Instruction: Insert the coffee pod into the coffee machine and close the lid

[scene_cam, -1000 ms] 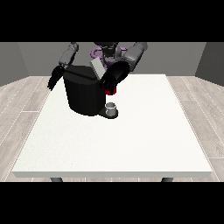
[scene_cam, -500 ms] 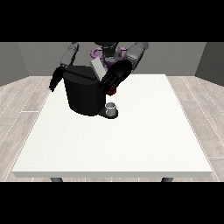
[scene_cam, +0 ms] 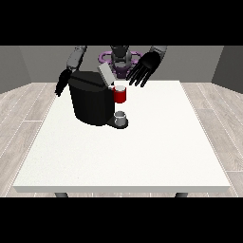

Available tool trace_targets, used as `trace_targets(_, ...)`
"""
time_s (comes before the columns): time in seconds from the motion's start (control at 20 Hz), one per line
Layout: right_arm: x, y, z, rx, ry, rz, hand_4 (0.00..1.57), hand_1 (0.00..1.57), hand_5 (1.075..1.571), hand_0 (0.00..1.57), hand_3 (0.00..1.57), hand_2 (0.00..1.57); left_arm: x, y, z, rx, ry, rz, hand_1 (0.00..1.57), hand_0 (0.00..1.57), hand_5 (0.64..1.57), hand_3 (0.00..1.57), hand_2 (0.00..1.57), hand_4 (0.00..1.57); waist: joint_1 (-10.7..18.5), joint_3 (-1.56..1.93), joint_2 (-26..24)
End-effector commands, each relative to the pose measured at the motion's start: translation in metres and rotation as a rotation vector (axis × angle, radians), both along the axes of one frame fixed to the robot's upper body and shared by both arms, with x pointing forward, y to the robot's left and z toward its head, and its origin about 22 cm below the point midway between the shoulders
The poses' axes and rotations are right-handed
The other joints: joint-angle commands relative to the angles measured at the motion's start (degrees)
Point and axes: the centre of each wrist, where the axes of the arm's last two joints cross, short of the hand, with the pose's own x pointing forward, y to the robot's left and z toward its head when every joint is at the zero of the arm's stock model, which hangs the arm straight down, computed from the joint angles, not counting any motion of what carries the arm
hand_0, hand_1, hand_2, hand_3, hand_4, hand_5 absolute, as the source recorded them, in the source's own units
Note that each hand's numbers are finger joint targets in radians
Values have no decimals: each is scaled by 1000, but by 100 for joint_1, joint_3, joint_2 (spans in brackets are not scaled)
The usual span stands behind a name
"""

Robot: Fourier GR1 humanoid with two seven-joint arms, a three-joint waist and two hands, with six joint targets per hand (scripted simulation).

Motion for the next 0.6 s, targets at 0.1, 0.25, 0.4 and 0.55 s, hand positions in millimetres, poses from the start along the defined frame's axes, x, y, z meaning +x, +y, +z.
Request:
trace_targets(0.1, -34, -20, -43, 20, 126, -60, 0, 0, 1571, 0, 0, 0, -7, -7, -65, -420, 128, -85, 0, 0, 1571, 0, 151, 0, 503, -16, -861)
trace_targets(0.25, -49, -31, -63, 29, 175, -103, 0, 0, 1571, 0, 0, 0, -21, -33, -123, -680, 252, -98, 0, 0, 1571, 0, 0, 418, 907, -12, -1266)
trace_targets(0.4, -60, -35, -71, 11, 201, -154, 0, 0, 1571, 0, 0, 0, -40, -29, -178, -953, 370, -44, 0, 0, 1571, 0, 0, 0, 1288, -20, -1645)
trace_targets(0.55, -90, -58, -90, 7, 261, -196, 0, 0, 1571, 0, 0, 0, -78, -19, -242, -997, 485, 6, 0, 0, 1571, 0, 0, 394, 1516, -6, -2147)
